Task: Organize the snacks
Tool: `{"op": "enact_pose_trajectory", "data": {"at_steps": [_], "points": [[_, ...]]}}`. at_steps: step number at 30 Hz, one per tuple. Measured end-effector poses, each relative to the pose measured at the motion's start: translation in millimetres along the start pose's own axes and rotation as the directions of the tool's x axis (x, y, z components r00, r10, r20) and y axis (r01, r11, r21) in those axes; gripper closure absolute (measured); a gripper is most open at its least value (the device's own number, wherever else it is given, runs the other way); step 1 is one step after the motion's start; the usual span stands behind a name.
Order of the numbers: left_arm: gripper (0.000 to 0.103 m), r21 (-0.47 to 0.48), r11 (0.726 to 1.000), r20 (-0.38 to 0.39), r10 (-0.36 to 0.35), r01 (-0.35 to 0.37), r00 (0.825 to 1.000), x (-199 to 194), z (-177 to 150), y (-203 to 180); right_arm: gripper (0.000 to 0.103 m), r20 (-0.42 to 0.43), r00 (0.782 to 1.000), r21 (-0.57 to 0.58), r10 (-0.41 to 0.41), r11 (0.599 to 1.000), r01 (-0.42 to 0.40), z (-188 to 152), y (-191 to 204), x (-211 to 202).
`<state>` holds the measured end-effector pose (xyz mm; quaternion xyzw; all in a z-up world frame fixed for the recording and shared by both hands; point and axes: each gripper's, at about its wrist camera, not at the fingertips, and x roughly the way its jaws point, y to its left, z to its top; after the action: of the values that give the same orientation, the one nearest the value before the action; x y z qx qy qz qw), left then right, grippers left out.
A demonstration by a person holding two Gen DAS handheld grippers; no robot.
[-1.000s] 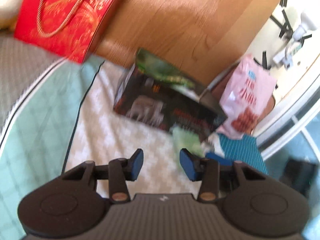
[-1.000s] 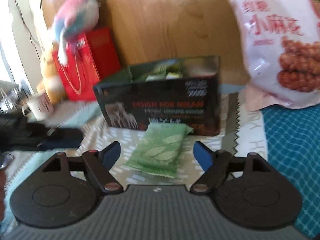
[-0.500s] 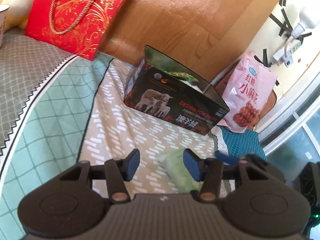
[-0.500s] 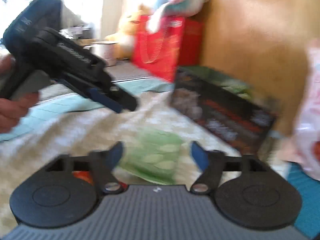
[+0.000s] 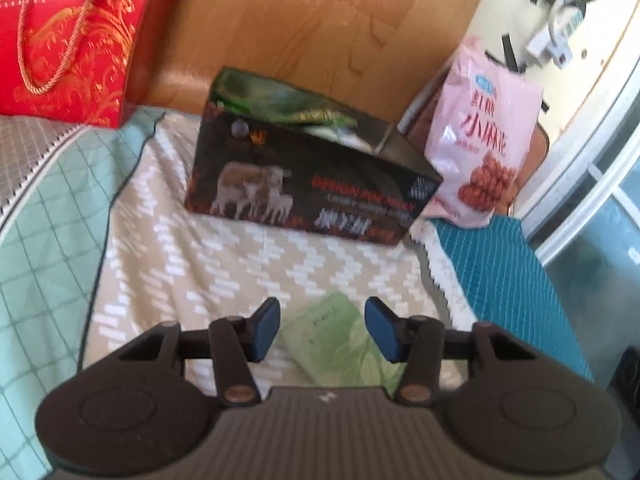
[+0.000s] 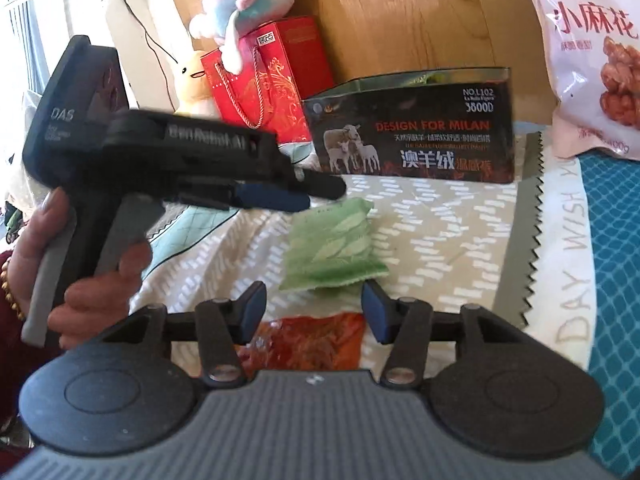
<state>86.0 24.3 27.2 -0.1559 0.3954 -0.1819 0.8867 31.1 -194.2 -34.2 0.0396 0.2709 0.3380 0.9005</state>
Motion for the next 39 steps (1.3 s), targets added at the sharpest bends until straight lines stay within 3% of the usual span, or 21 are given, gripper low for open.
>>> {"op": "enact_pose_trajectory", "data": {"at_steps": [2, 4, 8, 11, 27, 29, 31, 33, 39], "points": [[0.059, 0.011, 1.000, -0.010, 0.008, -0.008, 1.000, 0, -7, 1, 0.053, 0.004, 1.000, -0.010, -0.011, 1.000, 0.011, 2, 2, 5], [0.062, -0.003, 1.000, -0.023, -0.019, 0.019, 1.000, -3, -13, 3, 0.070, 0.014, 0.999, -0.030, -0.046, 0.998, 0.046, 1, 2, 8], [0.064, -0.038, 0.998, -0.031, -0.052, 0.051, 0.998, -11, -20, 8, 0.080, 0.028, 0.999, -0.001, -0.043, 0.999, 0.043, 0, -4, 8], [0.064, -0.045, 0.997, -0.032, -0.059, 0.057, 0.998, -13, -24, 6, 0.082, 0.043, 0.998, 0.013, -0.048, 0.999, 0.047, -1, -7, 5], [0.063, 0.049, 0.999, -0.051, -0.001, 0.003, 0.999, -20, -49, -33, 0.077, 0.074, 0.991, 0.062, -0.108, 0.993, 0.103, -25, -5, -23], [0.063, 0.046, 0.999, -0.048, 0.009, -0.007, 0.999, -22, -50, -32, 0.072, 0.079, 0.989, 0.062, -0.124, 0.991, 0.119, -25, -3, -24], [0.060, 0.045, 0.999, -0.045, 0.023, -0.021, 0.999, -24, -50, -32, 0.057, 0.092, 0.986, 0.064, -0.141, 0.989, 0.135, -26, -2, -26], [0.058, 0.046, 0.998, -0.041, 0.036, -0.034, 0.999, -26, -50, -30, 0.051, 0.101, 0.983, 0.066, -0.156, 0.987, 0.150, -27, -2, -28], [0.054, 0.051, 0.997, -0.029, 0.059, -0.057, 0.998, -29, -51, -28, 0.051, 0.098, 0.981, 0.063, -0.168, 0.985, 0.163, -27, -1, -28]]}}
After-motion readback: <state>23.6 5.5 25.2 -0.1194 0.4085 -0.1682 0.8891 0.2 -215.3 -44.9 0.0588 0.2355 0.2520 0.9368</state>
